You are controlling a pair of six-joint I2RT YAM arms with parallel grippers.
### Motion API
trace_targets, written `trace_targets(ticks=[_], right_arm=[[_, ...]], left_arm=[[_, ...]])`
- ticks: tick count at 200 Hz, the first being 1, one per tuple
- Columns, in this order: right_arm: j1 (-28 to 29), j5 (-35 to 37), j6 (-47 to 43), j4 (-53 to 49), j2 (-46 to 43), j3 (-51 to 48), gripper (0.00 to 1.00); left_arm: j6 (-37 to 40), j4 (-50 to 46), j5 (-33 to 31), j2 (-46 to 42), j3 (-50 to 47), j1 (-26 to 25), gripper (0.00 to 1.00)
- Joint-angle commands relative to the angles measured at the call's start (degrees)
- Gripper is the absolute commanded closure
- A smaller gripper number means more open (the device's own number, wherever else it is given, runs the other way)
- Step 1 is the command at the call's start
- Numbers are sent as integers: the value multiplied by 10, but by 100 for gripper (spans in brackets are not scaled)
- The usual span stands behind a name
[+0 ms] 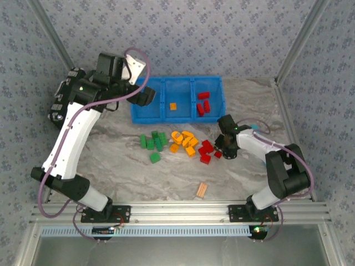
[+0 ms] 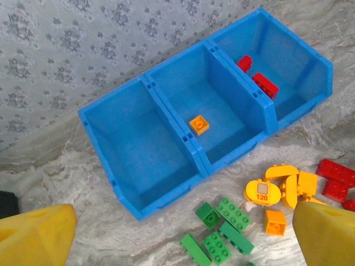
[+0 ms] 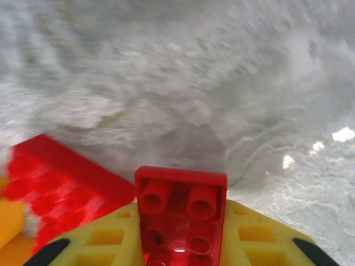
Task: Sort the legos into containers by color
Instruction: Pick up the lego from the middle-right of the table, then place the lego in the container.
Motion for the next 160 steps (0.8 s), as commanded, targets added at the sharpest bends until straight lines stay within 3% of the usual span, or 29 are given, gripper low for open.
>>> trace_targets(ticks=[1,41,82,160], right_arm=[[15,52,-115,-60,-35,83,75],[28,136,-254,-97,0,243,72],[22,168,-341,-60,110,366,72],[-10,132,-362,-34,317,547,71]], left_arm=[[13,-28,-8,17,30,12,0],[2,-25,19,35,35,39,0],[1,-24,18,44,34,45,0],[15,-24,-15,44,27,48,0]])
